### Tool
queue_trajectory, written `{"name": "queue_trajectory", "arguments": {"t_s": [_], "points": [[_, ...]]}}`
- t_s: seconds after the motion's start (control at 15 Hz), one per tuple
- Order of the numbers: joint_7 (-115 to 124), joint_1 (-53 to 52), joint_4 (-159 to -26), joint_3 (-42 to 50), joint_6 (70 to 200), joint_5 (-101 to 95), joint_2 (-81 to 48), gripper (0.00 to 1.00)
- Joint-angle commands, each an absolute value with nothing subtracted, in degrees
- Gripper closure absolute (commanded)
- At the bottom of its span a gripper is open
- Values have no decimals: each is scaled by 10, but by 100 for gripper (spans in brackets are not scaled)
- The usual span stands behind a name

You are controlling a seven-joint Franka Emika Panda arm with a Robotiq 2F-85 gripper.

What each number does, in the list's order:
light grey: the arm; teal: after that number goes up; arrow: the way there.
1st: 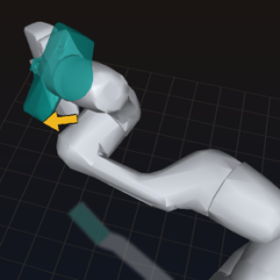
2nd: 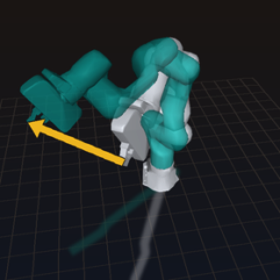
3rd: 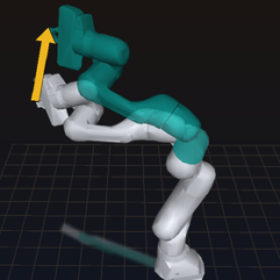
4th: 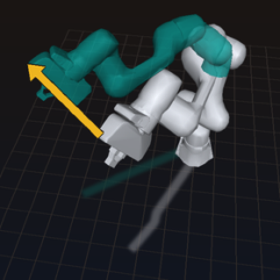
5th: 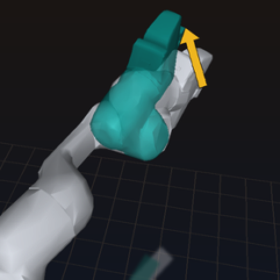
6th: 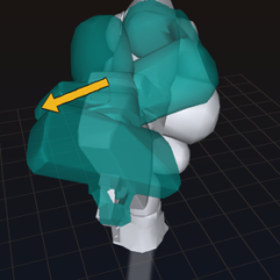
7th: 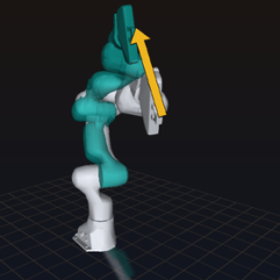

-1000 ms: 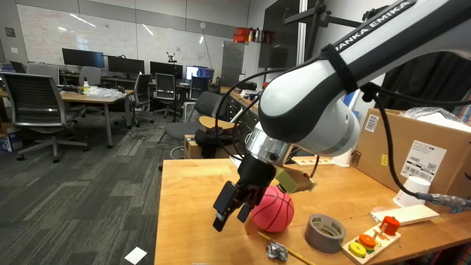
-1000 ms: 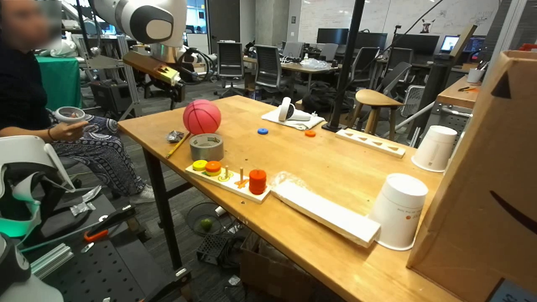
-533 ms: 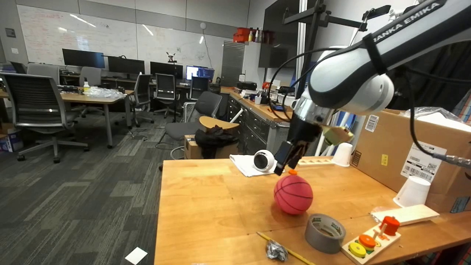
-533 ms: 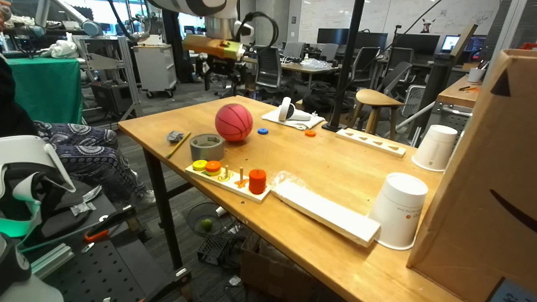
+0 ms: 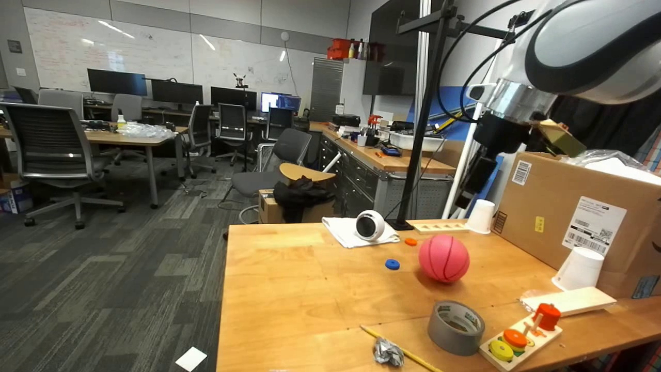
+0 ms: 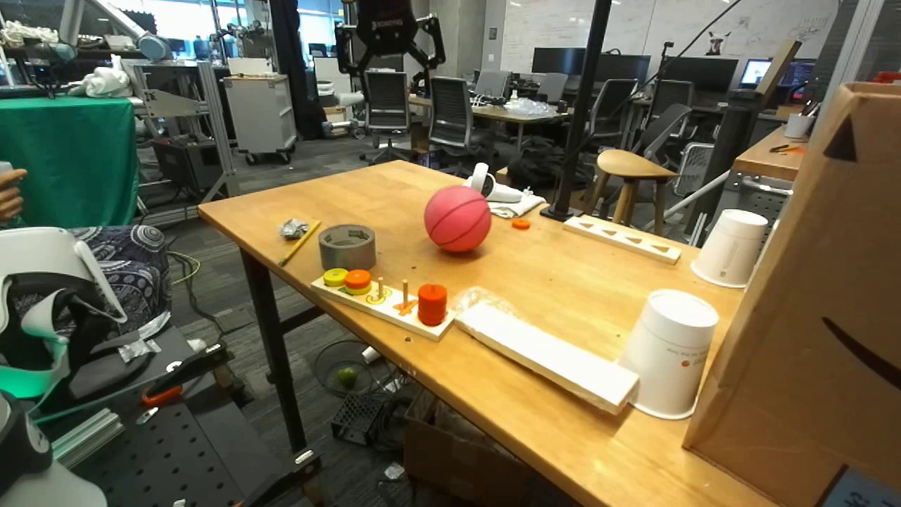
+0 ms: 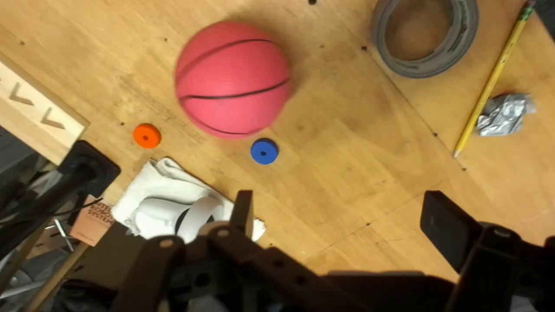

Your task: Move the basketball to the right

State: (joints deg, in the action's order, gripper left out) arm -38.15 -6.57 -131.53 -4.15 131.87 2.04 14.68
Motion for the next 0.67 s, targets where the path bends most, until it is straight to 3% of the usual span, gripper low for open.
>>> {"name": "queue_trajectory", "arguments": {"t_s": [0.0,0.6], "points": [[-507,-99,-1410,6,1359,94,186,0],[-580,-90,-1417,28,1431,122,91,0]]}}
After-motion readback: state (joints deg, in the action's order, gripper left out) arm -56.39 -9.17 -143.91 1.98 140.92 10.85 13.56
